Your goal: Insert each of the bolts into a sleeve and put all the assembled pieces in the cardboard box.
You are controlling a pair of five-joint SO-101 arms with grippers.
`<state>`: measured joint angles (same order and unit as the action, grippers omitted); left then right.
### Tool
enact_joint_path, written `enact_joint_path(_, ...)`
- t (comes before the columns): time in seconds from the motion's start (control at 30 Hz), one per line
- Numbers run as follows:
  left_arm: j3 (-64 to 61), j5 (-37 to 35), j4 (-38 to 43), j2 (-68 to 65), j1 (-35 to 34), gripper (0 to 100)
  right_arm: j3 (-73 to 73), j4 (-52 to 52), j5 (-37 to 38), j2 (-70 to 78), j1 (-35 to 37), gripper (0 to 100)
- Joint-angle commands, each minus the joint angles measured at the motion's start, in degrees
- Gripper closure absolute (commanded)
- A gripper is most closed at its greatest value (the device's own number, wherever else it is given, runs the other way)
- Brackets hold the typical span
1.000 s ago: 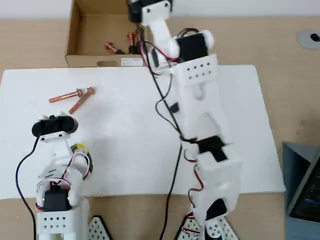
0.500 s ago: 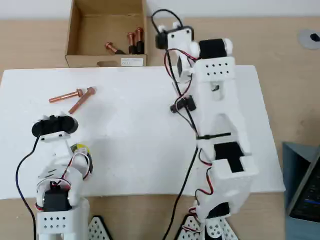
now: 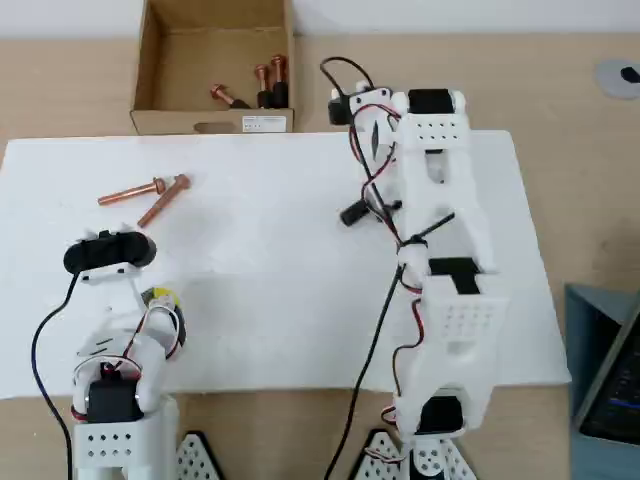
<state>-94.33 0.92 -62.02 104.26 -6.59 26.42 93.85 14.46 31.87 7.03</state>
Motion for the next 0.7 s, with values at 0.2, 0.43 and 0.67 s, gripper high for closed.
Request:
enact_joint_path(0.2,0.35,0.26,0.35,0.22,-0.35,100,-0.04,-4.84,0.70,2.86,-0.40,88.9)
enact_joint_path(0.43,0.35,0.26,0.35,0.22,-0.35,100,-0.04,-7.30,1.58,5.85,-0.31,88.8)
enact_joint_path(0.67,0.35,0.26,0.35,0.22,-0.35,100,-0.13,-7.91,2.29,9.19,-0.40,88.9)
